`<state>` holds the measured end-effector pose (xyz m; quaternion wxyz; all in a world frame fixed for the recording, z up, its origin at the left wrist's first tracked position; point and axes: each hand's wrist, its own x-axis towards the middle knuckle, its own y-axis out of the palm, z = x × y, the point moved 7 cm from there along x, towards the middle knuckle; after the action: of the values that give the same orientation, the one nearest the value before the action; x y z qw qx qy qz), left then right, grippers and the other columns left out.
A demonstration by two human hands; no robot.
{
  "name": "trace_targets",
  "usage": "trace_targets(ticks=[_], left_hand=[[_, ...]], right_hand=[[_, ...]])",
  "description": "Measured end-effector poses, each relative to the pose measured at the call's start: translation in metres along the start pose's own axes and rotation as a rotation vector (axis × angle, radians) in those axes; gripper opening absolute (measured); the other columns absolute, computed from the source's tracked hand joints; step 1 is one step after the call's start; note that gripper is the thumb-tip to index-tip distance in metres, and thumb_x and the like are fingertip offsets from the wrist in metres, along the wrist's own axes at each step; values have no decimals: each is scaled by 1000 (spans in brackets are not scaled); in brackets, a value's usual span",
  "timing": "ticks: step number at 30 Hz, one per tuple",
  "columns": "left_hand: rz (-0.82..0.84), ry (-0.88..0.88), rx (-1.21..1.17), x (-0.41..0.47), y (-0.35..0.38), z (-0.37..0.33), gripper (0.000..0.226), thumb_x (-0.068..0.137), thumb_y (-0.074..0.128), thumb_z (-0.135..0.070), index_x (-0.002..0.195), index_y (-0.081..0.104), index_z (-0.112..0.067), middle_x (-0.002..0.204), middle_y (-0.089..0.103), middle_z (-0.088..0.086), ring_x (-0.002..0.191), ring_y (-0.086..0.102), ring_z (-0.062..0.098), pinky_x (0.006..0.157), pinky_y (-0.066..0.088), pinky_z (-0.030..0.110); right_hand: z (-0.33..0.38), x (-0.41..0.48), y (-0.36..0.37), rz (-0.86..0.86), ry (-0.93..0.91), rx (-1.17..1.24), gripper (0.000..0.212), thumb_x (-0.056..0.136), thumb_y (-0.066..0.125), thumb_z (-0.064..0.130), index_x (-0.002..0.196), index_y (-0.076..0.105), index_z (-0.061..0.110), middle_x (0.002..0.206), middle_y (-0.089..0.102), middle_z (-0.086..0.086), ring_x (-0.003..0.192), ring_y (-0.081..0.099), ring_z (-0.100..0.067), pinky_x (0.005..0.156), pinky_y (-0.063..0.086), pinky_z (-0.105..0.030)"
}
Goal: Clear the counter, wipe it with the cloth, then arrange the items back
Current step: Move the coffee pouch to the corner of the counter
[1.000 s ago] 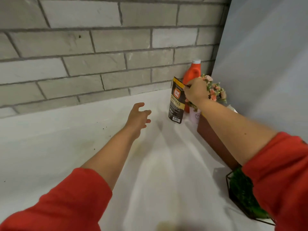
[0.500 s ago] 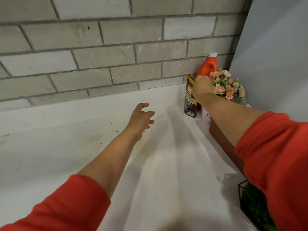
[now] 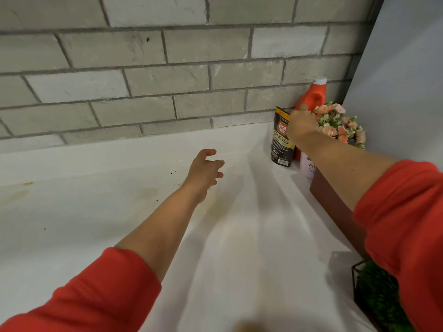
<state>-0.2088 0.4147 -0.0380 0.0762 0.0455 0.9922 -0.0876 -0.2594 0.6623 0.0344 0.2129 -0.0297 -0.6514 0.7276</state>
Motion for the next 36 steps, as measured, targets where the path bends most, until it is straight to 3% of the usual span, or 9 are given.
trace_targets(ticks=[6,13,17,23,31,33,36], left_hand=[[-5,6,-14,-11,-10,-3,33,93,50,-14,126,46,-20,94,55,-3,72,58,11,66,44,23],[11,65,28,-32,-44,-10,18,93,47,-12,107,58,-16,95,58,1,69,58,14,63,42,24],[10,80,72,-49,-73,-9,19,95,42,-14,99,61,-13,79,59,-1,60,53,14,58,39,23],[7,99,124,-72,-123,2,22,96,44,-20,93,64,-12,70,54,-1,55,46,15,51,33,22],[21,118,110,-103,-171,29,16,93,48,-15,91,64,-10,73,53,-4,59,47,8,37,32,7],[33,106,108,-115,-176,38,14,93,49,-15,93,63,-10,76,54,-6,60,47,7,38,33,7],[72,92,131,-134,-181,46,12,93,51,-18,93,61,-12,81,55,-5,61,48,10,49,37,17]], right_hand=[[17,-19,-17,-66,-72,-83,40,88,52,3,128,49,6,129,39,-16,108,55,-40,83,46,-44],[62,-63,-10,66,-118,-5,30,86,50,11,113,62,8,116,61,-15,105,59,-34,79,48,-33],[96,-99,-2,167,-119,-8,28,87,48,15,112,62,11,113,62,-11,100,60,-30,70,45,-29],[151,-152,4,281,-112,38,28,88,51,17,114,61,15,115,61,-6,102,59,-27,71,43,-27],[204,-231,2,229,-165,116,22,88,52,19,105,66,22,108,62,0,91,57,-21,66,39,-25],[211,-251,5,264,-166,119,21,88,53,20,104,66,24,108,62,1,86,56,-20,66,39,-25],[218,-278,9,321,-190,109,20,87,54,24,104,65,27,113,61,4,97,59,-19,68,38,-25]])
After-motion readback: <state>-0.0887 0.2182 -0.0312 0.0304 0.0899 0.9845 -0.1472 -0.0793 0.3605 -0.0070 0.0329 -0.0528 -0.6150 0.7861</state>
